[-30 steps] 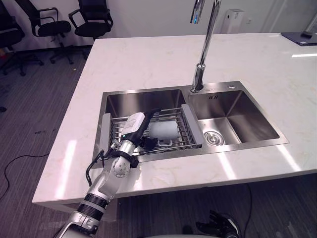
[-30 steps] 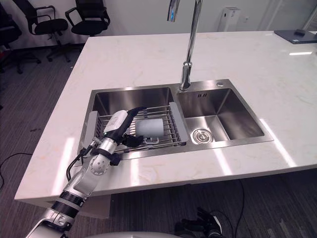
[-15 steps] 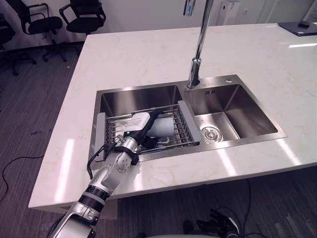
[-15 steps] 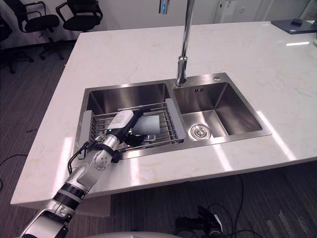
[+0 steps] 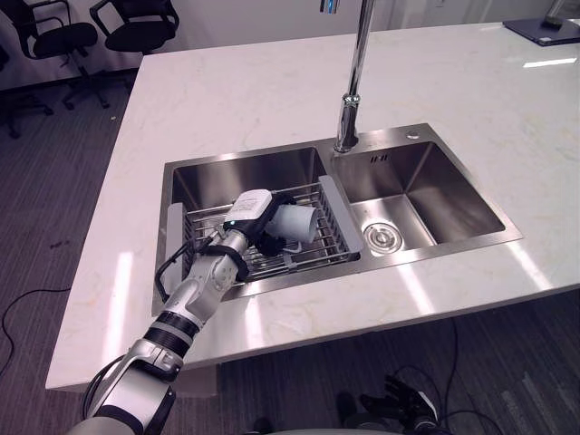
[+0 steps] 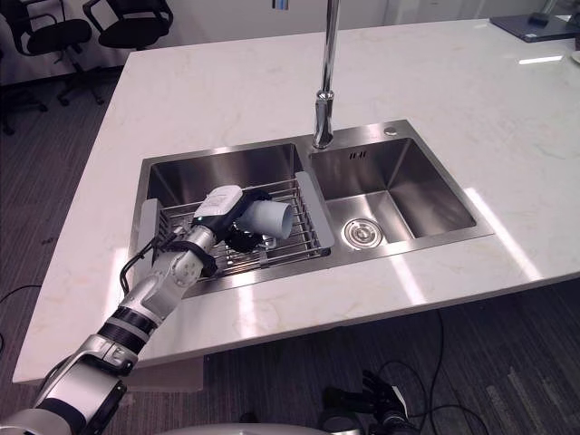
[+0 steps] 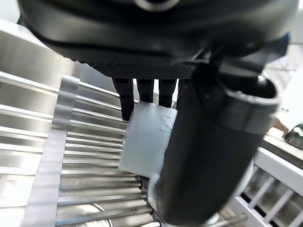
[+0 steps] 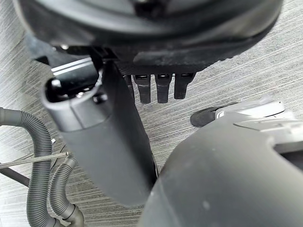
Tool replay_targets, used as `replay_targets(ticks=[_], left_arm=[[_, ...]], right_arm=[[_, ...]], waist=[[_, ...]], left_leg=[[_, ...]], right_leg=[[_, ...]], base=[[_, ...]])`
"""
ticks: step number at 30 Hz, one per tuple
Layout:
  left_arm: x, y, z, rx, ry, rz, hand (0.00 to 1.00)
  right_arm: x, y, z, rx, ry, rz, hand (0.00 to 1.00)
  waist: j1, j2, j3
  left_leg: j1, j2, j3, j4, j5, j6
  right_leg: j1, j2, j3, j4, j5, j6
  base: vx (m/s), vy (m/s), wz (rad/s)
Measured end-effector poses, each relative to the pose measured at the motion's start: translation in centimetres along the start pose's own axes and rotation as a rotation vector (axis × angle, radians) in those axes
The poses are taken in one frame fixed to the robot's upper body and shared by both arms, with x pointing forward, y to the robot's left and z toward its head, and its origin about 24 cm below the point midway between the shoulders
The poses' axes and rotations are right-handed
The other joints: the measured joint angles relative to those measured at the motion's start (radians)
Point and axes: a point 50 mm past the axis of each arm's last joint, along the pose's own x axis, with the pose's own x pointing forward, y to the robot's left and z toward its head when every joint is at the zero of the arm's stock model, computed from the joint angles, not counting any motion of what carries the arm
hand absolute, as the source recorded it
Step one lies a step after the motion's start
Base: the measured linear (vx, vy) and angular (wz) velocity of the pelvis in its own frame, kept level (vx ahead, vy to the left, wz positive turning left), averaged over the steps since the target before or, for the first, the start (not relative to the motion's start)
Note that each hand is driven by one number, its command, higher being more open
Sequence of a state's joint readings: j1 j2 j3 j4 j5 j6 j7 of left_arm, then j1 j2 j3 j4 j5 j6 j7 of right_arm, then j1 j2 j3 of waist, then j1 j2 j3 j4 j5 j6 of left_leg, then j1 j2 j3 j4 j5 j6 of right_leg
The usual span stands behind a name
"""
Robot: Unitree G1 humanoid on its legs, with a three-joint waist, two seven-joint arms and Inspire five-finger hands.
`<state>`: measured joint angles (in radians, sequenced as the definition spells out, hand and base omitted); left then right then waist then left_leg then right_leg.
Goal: Walk over to the sink, pick up the cup, carry it to the dishwasher, place the cup inside the dishwasher, then close the dishwasher door
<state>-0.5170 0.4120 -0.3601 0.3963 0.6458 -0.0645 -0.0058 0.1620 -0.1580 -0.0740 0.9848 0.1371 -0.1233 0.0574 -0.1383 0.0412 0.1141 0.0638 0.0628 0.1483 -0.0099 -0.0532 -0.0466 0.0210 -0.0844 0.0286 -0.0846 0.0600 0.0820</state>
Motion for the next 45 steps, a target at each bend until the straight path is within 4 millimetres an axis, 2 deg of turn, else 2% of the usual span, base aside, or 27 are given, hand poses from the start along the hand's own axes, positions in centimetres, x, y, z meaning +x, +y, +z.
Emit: replay_targets(ticks=[6,17,21,25,28,31,34,36,39,45], left_arm=[[0.1,0.2,-0.1,-0.011,0.004,-0.014,0.3],[-0.1,0.0,-0.1,-0.102,0.002,-0.011,0.3],[-1.2,-0.5,1.1,-0.177,-0.041,0.034,0.3],[-2.1,-0.8,3.2,-0.286,-0.11,0.098,0.3],[-2.8,-0.7,3.8,-0.361,-0.137,0.134,0.3],[-3.5,-0.5,3.8,-0.421,-0.138,0.173,0.3],[-5.0,-0.1,3.4,-0.574,-0.122,0.252,0.3],[-5.7,0.8,3.5,-0.733,-0.132,0.323,0.3],[-6.6,2.2,3.7,-0.878,-0.171,0.414,0.3],[-8.5,2.6,4.1,-1.074,-0.228,0.498,0.3]], right_arm=[[0.0,0.0,0.1,0.0,-0.001,-0.001,0.9],[0.0,-0.1,0.1,0.021,-0.002,-0.005,0.9],[-0.1,-0.2,-0.1,0.035,0.002,-0.009,0.9],[-0.1,-0.3,-0.2,0.042,0.006,-0.015,0.9],[-0.1,-0.4,-0.3,0.041,0.007,-0.018,0.9],[-0.1,-0.4,-0.3,0.041,0.008,-0.018,0.9],[-0.1,-0.4,-0.3,0.043,0.009,-0.019,0.9],[-0.2,-0.5,-0.4,0.065,0.011,-0.03,0.9],[-0.2,-0.5,-0.4,0.071,0.012,-0.033,0.9],[-0.4,-0.6,-1.1,0.096,0.028,-0.043,0.9]], waist=[[-0.012,0.004,0.004],[-0.011,0.008,0.008],[-0.003,0.008,0.008],[0.02,0.008,0.008],[0.037,0.008,0.007],[0.04,0.008,0.007],[0.046,0.007,0.008],[0.067,0.007,0.008],[0.08,0.005,0.007],[0.101,-0.004,0.0]], left_leg=[[0.004,0.0,0.001,0.001,0.0,0.0],[0.008,-0.001,-0.004,0.002,0.0,0.0],[0.008,-0.003,-0.014,0.006,0.001,0.001],[0.008,-0.004,-0.028,0.015,0.001,0.001],[0.008,-0.002,-0.029,0.018,0.001,0.001],[0.008,-0.001,-0.029,0.018,0.001,0.001],[0.008,-0.001,-0.027,0.015,0.001,0.001],[0.008,-0.001,-0.021,0.016,0.001,0.001],[0.013,-0.001,-0.02,0.02,-0.001,0.004],[0.026,0.0,-0.018,0.029,-0.004,0.006]], right_leg=[[0.003,0.0,0.002,0.0,0.002,-0.001],[0.015,-0.001,-0.002,0.0,0.003,-0.001],[0.022,-0.003,-0.012,0.0,0.003,-0.001],[0.03,-0.005,-0.025,0.0,0.002,-0.002],[0.031,-0.005,-0.026,0.0,0.002,-0.003],[0.03,-0.004,-0.026,0.003,0.002,-0.003],[0.03,-0.003,-0.022,0.005,0.001,-0.002],[0.022,-0.003,-0.01,0.019,-0.005,0.0],[0.018,-0.003,-0.005,0.042,-0.017,0.001],[0.017,-0.003,0.0,0.079,-0.035,0.004]], base=[[0.0,0.0,0.0],[0.0,0.0,0.0],[-0.01,-0.006,0.07],[-0.07,-0.028,0.09],[-0.06,-0.032,0.01],[-0.01,-0.009,0.0],[0.0,-0.004,-0.02],[-0.02,-0.01,-0.06],[-0.03,-0.005,-0.01],[-0.06,-0.012,-0.01]])
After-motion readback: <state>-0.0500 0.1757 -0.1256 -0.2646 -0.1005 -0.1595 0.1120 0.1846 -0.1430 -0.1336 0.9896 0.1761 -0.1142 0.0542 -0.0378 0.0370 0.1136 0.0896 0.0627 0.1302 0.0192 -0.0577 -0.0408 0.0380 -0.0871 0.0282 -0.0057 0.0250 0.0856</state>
